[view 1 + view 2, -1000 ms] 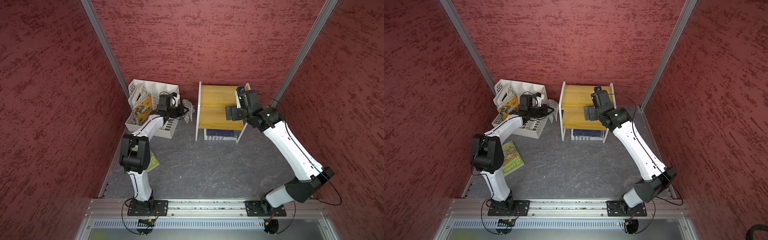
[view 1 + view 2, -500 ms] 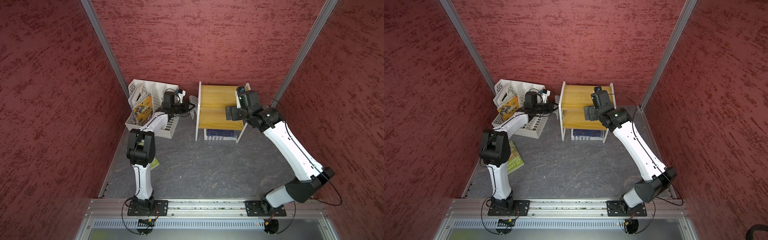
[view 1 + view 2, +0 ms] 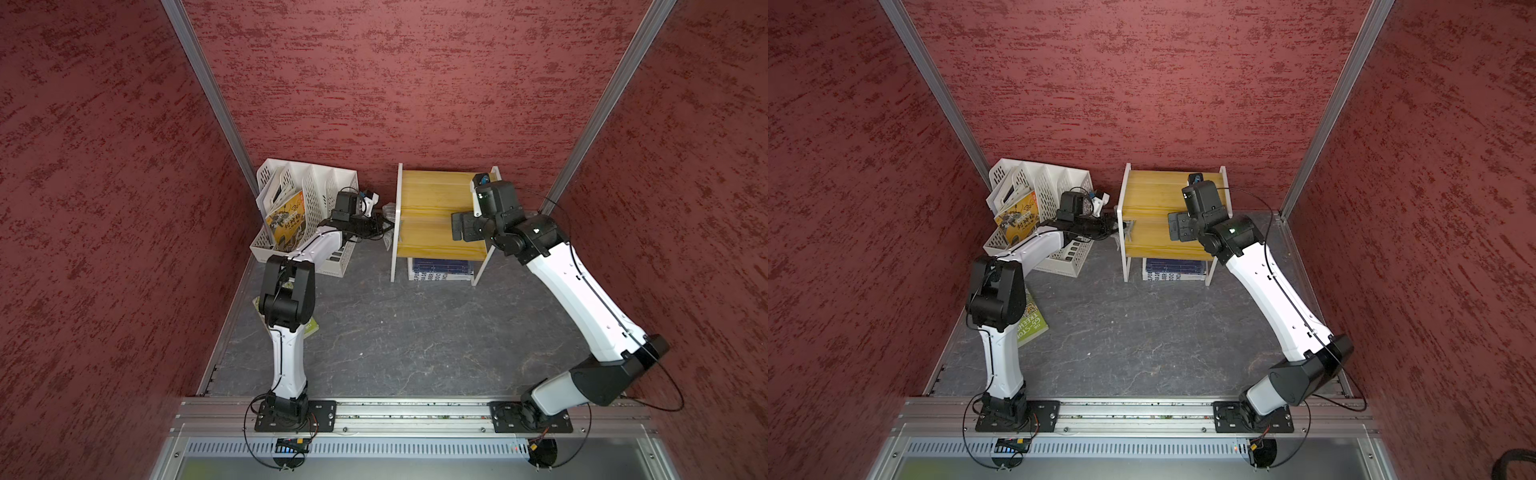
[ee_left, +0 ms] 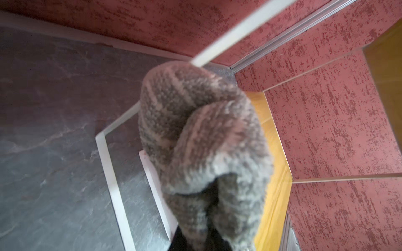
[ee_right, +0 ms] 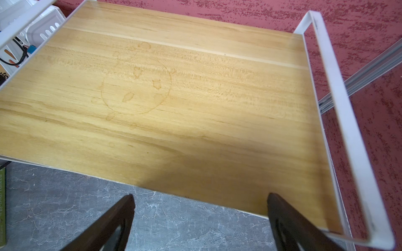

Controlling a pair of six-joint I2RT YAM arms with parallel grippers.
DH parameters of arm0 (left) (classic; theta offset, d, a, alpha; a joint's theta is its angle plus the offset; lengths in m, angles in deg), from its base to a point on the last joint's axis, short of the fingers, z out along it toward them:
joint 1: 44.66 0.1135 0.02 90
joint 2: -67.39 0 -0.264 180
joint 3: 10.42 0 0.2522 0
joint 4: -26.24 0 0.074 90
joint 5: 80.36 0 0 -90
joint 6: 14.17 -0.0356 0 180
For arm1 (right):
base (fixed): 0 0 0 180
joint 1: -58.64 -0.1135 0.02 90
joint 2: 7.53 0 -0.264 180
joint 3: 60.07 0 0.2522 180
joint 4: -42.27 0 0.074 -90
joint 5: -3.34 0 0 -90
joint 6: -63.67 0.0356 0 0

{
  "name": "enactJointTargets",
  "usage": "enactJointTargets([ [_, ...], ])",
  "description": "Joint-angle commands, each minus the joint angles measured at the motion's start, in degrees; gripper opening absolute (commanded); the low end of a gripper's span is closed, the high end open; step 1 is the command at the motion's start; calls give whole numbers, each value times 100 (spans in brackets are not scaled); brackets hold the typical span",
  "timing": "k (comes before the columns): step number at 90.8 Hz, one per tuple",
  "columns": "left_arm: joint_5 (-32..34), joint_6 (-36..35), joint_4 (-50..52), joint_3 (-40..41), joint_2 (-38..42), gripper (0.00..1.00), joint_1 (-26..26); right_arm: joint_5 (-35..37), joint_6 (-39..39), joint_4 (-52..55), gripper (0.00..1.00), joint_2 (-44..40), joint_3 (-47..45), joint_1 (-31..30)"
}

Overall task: Wipe the bookshelf clean with a cloth
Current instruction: Wipe the dust from the shelf.

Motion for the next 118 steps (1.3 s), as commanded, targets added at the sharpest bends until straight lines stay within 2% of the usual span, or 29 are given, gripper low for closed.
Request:
enactJointTargets([
  [1, -128, -252, 404, 415, 342, 0, -52, -231, 136, 505, 98, 106, -245, 37],
  [22, -255, -324, 511, 1112, 972, 0, -72, -258, 125, 469, 98, 115, -276, 41],
  [43, -223, -357, 614, 1295, 1280, 0, -79, -276, 120, 445, 98, 126, -298, 39],
  [58, -237, -311, 513, 913, 955, 0, -79, -267, 111, 449, 98, 134, -298, 34],
  [93, -31, -36, 463, -685, -346, 0, -17, -250, 125, 513, 98, 159, -271, 34],
  [109, 158, 5, 603, -1067, -641, 0, -15, -291, 133, 500, 98, 152, -272, 35],
  [118, 156, -28, 680, -1006, -592, 0, -42, -304, 142, 496, 98, 152, -279, 35],
])
